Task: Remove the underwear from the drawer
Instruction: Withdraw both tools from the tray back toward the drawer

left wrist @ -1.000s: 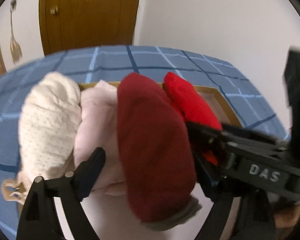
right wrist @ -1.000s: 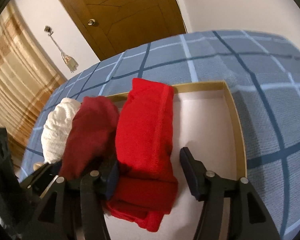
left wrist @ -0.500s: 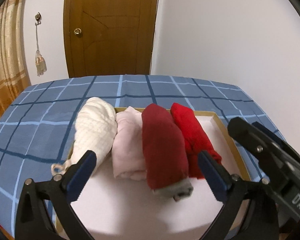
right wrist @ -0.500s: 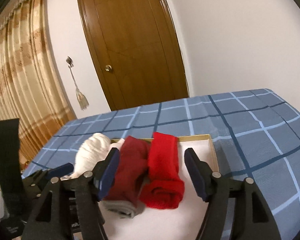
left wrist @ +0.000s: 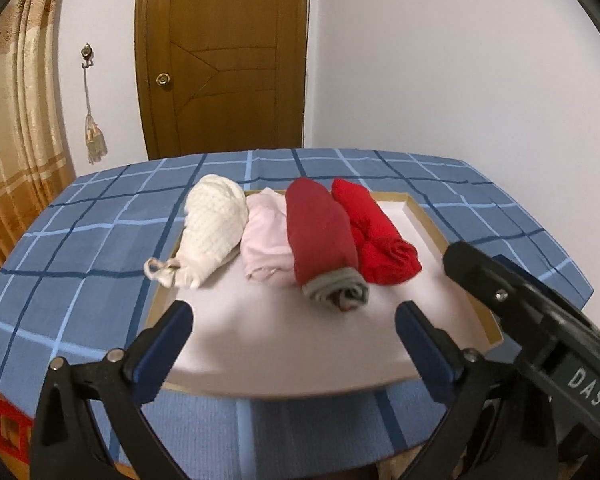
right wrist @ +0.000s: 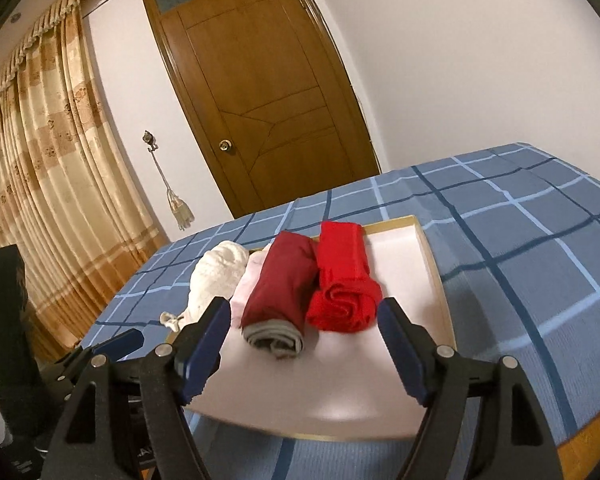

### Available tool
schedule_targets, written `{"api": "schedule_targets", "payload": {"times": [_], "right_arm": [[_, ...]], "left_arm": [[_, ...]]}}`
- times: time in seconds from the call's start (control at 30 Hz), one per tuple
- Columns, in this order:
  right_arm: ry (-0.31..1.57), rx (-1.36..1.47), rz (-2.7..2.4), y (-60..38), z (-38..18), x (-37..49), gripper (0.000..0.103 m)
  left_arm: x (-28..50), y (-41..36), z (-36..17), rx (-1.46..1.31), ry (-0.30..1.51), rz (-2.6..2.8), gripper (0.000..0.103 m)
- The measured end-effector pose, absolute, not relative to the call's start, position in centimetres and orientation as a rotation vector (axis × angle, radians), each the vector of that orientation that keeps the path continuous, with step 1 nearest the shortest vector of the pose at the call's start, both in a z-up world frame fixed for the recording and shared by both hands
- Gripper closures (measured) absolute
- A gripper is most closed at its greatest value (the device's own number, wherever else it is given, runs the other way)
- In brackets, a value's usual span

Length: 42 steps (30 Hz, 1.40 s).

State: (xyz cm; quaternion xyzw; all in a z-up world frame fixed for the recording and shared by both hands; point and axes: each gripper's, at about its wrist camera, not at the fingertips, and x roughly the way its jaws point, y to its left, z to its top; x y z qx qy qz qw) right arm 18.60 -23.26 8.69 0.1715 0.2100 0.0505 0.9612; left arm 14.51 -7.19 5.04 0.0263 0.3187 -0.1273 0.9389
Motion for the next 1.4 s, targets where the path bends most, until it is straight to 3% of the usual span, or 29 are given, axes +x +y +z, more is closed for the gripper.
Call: {"api": "schedule_targets", "payload": {"times": [0.8, 1.4], "right_arm": [[0.441, 0.410, 0.117, -22.8, 7.1, 9.4, 0.025], [0.540, 0.406, 0.095, -23.5, 2.2, 4.9, 0.025]], "left_arm": [[6.7, -5.3, 2.1, 0.075, 0.707, -0.263, 0.001], [4.6, -0.1, -3.7, -0.021, 0.888, -0.263, 0.001]]}}
